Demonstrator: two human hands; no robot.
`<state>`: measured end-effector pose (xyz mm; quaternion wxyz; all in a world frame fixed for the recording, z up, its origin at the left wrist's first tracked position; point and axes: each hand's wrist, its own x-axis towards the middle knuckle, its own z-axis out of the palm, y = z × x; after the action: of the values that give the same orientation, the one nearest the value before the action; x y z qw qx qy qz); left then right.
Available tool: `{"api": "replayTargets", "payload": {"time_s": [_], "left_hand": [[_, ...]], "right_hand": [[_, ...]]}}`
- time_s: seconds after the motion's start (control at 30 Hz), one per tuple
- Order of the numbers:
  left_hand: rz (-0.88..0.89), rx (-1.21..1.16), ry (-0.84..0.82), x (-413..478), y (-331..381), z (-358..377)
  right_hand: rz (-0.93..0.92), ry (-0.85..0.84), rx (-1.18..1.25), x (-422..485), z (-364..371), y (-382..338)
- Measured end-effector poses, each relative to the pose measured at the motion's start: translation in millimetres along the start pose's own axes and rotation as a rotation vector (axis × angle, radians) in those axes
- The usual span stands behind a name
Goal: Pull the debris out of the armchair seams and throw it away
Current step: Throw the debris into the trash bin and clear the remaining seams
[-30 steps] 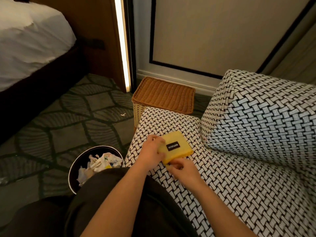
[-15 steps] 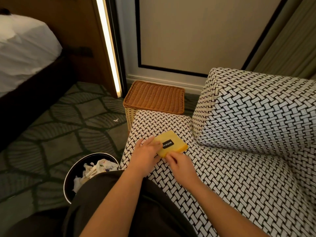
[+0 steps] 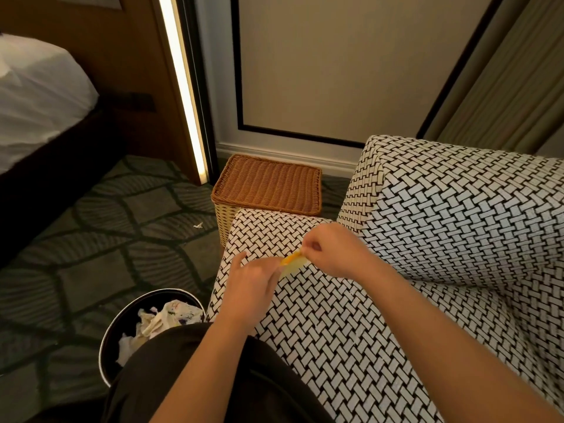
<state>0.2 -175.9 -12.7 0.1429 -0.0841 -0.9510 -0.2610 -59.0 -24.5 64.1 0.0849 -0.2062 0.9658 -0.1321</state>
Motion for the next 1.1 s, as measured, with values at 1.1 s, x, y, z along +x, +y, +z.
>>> {"api": "replayTargets", "payload": {"time_s": [1.1], "left_hand": [[-0.436, -0.837, 0.275, 33.8, -32.5, -3.2]], "right_hand": [[-0.128, -0.245, 0.271, 80.1, 22.5, 15.2]]}}
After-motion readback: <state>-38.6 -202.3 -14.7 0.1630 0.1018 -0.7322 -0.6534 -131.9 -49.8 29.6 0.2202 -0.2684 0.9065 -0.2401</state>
